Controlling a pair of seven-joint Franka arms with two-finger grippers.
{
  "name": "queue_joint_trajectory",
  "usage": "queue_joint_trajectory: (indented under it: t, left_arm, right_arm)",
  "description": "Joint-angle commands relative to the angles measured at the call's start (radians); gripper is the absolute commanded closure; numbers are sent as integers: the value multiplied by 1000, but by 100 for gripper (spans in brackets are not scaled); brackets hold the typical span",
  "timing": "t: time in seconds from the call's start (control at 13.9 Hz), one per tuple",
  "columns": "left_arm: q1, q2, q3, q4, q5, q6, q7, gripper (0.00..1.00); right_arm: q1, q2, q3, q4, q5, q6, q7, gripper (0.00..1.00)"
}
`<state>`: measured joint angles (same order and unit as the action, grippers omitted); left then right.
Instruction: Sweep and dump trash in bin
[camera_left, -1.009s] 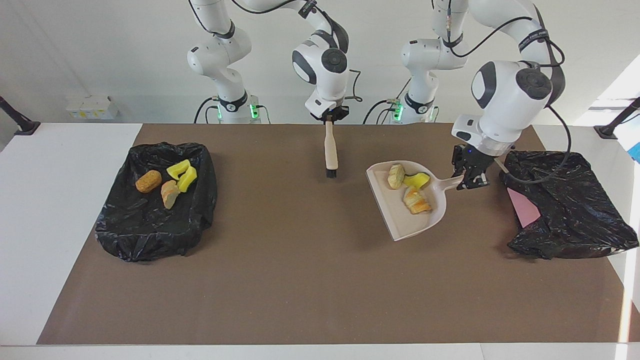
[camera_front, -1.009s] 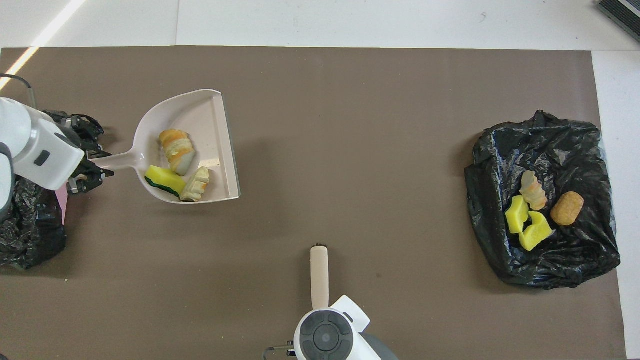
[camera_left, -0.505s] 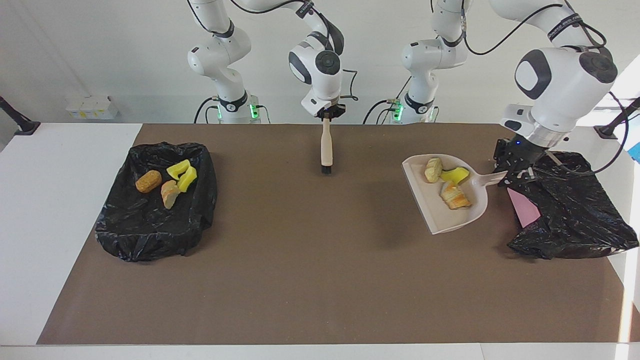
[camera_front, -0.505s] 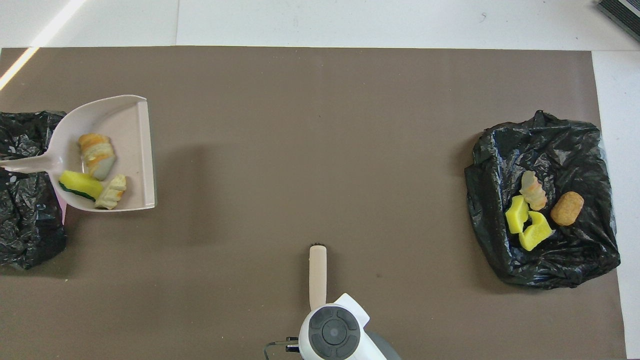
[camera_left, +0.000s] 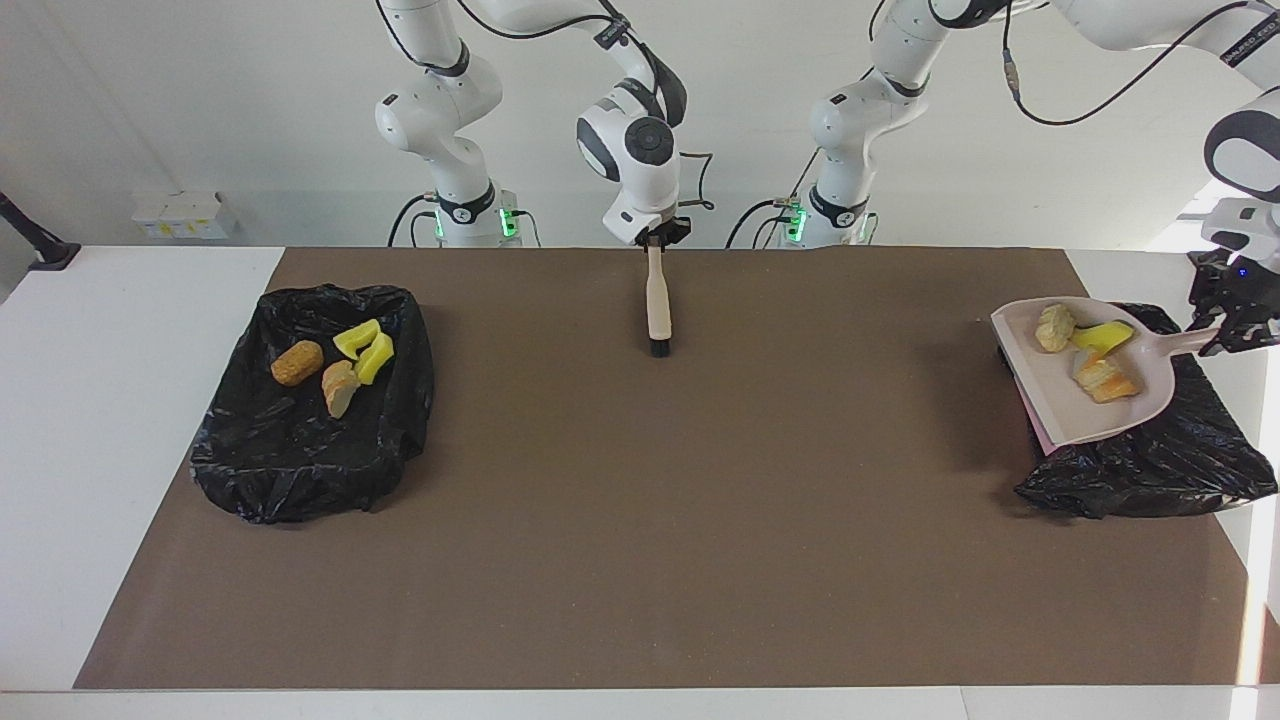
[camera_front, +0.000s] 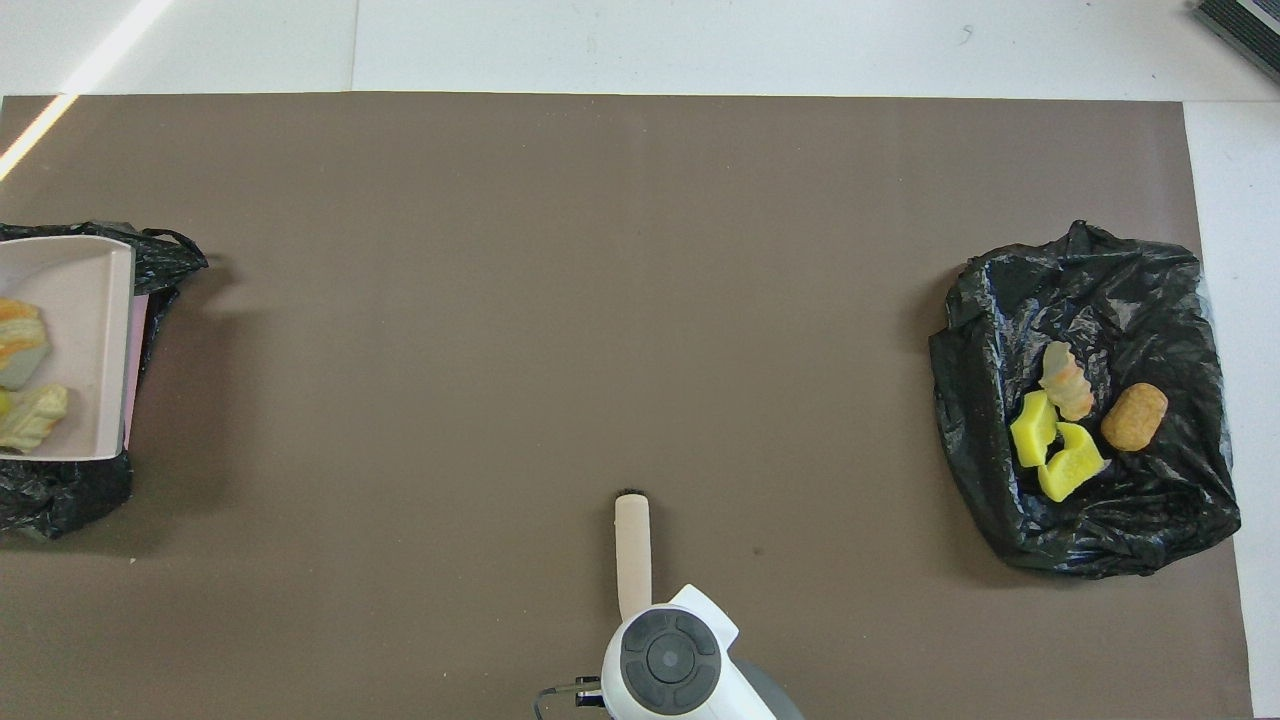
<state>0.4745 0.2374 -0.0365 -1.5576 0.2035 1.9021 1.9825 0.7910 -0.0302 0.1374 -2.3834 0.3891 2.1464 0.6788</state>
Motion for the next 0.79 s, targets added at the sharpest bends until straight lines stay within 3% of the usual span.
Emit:
queue_joint_trajectory:
  t: [0.0,0.22,0.36,0.5,0.72]
  left_arm:
    - [18,37,-14,71,101,38,29,100]
    - [1,30,-14,57,307,141,9,100]
    - [1,19,-14,19,408,208,-16,100]
    - [1,-39,-14,-88,555,293,-116,100]
    - [-3,-153,-17,-283,785,382,-356,100]
  right_arm:
    - [-7,-5,-1,4,31,20,-25,39]
    - [-38,-54,-10,24,18,-2,-24,24]
    - [-125,-109,-10,44,10,-69,-36,12]
    - [-241,-129,-10,113,-44,-197,-41,0]
    - [-393,-128,-9,251,-160,-376,-117,0]
